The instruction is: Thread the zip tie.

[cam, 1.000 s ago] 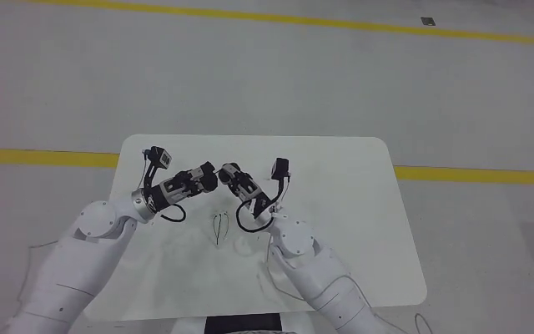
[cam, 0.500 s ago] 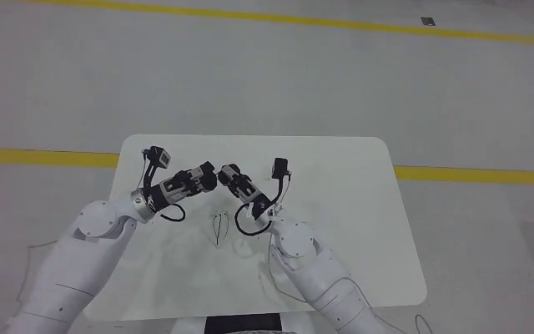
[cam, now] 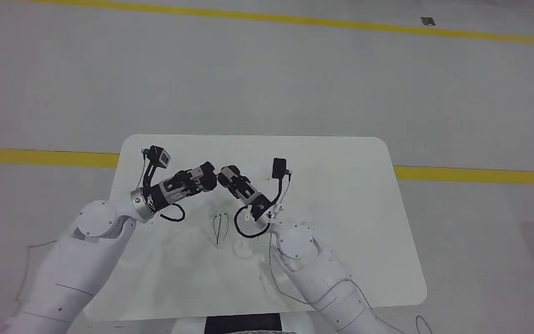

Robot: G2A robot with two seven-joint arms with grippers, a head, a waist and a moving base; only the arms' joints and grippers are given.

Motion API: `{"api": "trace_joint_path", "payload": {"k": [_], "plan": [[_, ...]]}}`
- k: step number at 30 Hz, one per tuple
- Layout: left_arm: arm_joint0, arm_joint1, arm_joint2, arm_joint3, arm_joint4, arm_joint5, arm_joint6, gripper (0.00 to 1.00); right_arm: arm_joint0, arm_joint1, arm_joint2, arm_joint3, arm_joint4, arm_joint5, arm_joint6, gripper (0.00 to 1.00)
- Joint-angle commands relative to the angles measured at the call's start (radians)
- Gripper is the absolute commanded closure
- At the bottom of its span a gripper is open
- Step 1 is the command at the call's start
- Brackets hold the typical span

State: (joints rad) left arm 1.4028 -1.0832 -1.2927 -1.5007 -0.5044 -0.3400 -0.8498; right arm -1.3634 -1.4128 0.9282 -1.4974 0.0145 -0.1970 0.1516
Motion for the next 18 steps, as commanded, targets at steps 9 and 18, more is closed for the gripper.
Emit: {"api": "trace_joint_path", "payload": {"k": [9, 18], "plan": [[-0.002, 0.002, 0.004, 0.001, 0.000, 0.000, 0.002, 0.62, -0.004, -0.001, 0.002, -0.003, -0.022, -0.015, 0.007, 1.00], [-0.003, 0.003, 0.009, 0.001, -0.001, 0.000, 0.004, 0.65, -0.007, -0.002, 0.006, -0.006, -0.046, -0.013, 0.009, 1.00]]}}
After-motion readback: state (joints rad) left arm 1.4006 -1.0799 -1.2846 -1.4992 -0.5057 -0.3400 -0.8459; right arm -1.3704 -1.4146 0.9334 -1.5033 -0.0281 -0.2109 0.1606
